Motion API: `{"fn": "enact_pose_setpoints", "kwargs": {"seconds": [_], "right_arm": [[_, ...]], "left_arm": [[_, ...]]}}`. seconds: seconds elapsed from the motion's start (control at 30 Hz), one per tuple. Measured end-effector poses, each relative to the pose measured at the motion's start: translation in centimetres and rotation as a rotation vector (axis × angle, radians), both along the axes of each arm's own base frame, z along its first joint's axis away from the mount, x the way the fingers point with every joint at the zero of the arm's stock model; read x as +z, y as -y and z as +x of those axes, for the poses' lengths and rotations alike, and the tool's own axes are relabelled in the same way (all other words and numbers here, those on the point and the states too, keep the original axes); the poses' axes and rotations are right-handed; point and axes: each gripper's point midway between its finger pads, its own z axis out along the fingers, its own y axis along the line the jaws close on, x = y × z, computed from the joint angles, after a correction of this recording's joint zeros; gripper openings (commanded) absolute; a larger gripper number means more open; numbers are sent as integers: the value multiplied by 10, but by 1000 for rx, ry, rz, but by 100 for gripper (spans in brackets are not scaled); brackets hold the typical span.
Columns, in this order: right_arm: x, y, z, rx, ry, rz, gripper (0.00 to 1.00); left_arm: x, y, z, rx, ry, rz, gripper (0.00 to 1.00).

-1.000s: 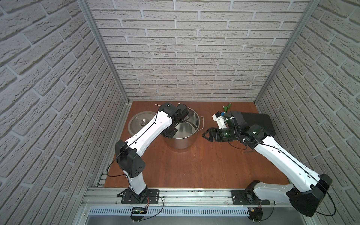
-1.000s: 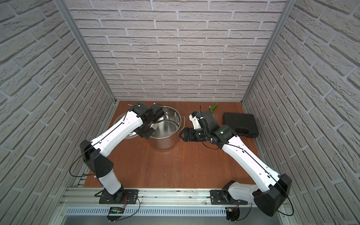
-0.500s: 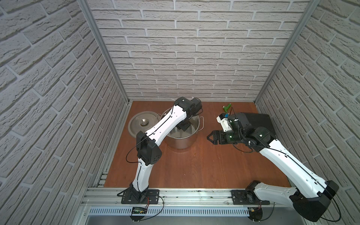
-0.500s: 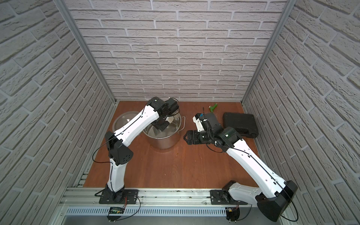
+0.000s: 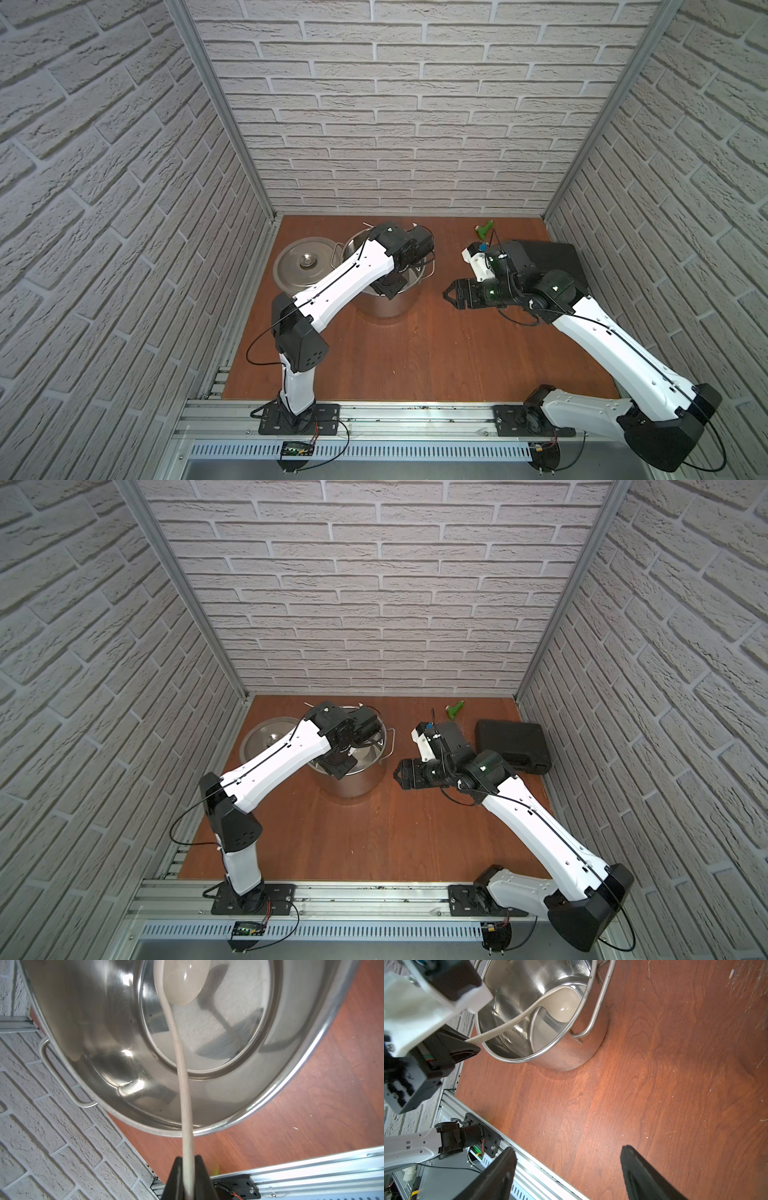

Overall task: Stir the soup with a spoon
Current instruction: Stir the soup in the pan with a stick.

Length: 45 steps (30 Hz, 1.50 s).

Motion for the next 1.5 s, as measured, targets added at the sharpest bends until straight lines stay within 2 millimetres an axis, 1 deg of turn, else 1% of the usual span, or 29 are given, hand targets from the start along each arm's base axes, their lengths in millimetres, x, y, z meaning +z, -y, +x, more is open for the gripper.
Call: {"fn": "enact_pose_setpoints", "kwargs": {"seconds": [0.23,0.3,0.37,0.5,0.63,0.73,0.8,0.93,1.07,1.17,1.33,1.43,1.5], "right_arm": [[0,-5,4,-6,-3,22,81],[1,-5,4,-9,-4,23,81],[1,-5,4,-11,-4,24,81],[3,-4,4,-15,2,26,81],[8,-1,2,-19,20,32,81],[11,1,1,-24,31,31,81],[11,2,1,-27,33,27,81],[12,4,0,-31,37,25,81],[12,4,0,-31,37,25,81],[12,3,1,-29,36,27,81],[6,-3,5,-20,19,29,81],[2,-7,8,-12,6,31,81],[1,-8,9,-9,2,32,81]], "left_arm": [[3,-37,14,96,20,30,0],[4,-45,18,116,23,38,0],[5,-48,23,125,29,42,0],[6,-36,37,104,43,29,0],[-1,-13,51,62,40,18,0],[-9,6,54,25,24,14,0],[-15,16,50,0,5,15,0],[-17,30,40,-37,-5,11,0],[-21,30,22,-47,-31,22,0],[-21,21,6,-29,-51,21,0],[-11,-2,-16,13,-44,12,0],[-7,-18,-21,53,-37,6,0],[-6,-31,-19,88,-31,11,0]]}}
